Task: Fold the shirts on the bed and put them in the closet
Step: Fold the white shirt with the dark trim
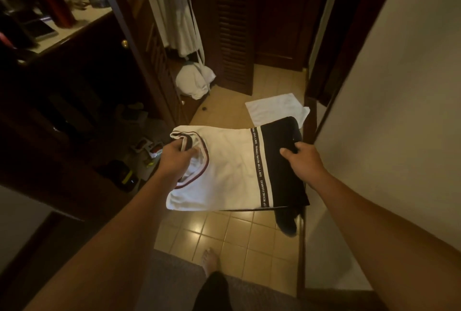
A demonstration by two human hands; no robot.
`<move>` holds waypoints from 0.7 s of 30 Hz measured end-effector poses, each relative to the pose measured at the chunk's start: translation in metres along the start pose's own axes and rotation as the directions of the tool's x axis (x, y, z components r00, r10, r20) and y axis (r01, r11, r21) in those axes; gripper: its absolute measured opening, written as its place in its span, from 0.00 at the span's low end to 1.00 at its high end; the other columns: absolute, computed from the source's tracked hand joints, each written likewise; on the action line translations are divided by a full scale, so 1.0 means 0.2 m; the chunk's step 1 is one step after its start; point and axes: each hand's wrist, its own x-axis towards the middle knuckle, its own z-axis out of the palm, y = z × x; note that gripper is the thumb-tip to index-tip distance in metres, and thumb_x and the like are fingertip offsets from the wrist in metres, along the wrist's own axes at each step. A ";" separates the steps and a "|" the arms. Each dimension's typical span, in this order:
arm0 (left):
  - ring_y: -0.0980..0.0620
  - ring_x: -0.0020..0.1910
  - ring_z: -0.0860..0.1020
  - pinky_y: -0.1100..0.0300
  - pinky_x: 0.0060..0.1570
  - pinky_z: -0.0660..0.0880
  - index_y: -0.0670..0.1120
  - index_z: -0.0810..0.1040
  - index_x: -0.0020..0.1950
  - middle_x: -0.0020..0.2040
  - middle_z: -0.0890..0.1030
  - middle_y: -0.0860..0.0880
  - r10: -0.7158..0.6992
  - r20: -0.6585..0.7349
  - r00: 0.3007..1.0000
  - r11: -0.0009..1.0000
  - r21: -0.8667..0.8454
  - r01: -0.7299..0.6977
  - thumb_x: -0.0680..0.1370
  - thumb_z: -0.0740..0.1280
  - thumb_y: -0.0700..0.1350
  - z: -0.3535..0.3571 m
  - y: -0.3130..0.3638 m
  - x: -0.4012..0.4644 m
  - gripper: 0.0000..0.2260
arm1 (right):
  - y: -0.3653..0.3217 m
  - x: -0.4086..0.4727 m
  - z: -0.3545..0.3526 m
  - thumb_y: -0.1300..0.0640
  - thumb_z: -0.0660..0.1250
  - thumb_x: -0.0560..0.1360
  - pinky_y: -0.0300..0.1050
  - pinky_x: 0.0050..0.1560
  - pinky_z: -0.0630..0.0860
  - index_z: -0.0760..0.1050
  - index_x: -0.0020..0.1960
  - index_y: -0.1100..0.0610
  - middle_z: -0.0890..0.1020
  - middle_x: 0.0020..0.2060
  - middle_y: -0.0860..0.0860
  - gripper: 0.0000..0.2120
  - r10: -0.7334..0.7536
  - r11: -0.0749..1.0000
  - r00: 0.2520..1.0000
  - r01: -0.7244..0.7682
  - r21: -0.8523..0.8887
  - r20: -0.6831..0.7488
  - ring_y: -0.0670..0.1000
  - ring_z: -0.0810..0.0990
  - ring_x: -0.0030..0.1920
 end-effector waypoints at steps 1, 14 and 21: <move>0.44 0.52 0.83 0.50 0.55 0.78 0.42 0.83 0.56 0.48 0.85 0.45 0.010 0.005 1.000 1.000 -0.004 -0.009 0.79 0.70 0.38 0.01 0.02 0.07 0.06 | -0.03 0.07 0.02 0.53 0.67 0.81 0.46 0.55 0.72 0.74 0.69 0.60 0.80 0.62 0.55 0.19 0.001 1.000 1.000 -0.001 0.007 0.000 0.55 0.78 0.61; 0.48 0.39 0.80 0.60 0.40 0.76 0.38 0.83 0.53 0.46 0.83 0.39 0.049 0.104 0.993 0.998 0.041 -0.053 0.78 0.70 0.35 -0.02 0.33 1.11 0.05 | -0.46 0.85 0.34 0.53 0.65 0.82 0.47 0.53 0.71 0.73 0.69 0.61 0.77 0.55 0.53 0.18 0.103 0.993 0.992 -0.098 0.064 -0.076 0.55 0.77 0.57; 0.53 0.34 0.77 0.70 0.30 0.72 0.39 0.82 0.49 0.39 0.81 0.43 0.073 0.120 0.990 0.996 0.042 -0.078 0.78 0.69 0.34 0.07 0.48 1.48 0.02 | -0.55 1.20 0.35 0.51 0.65 0.82 0.44 0.49 0.73 0.75 0.67 0.57 0.81 0.55 0.51 0.17 0.117 0.991 0.986 -0.108 0.079 -0.118 0.53 0.79 0.56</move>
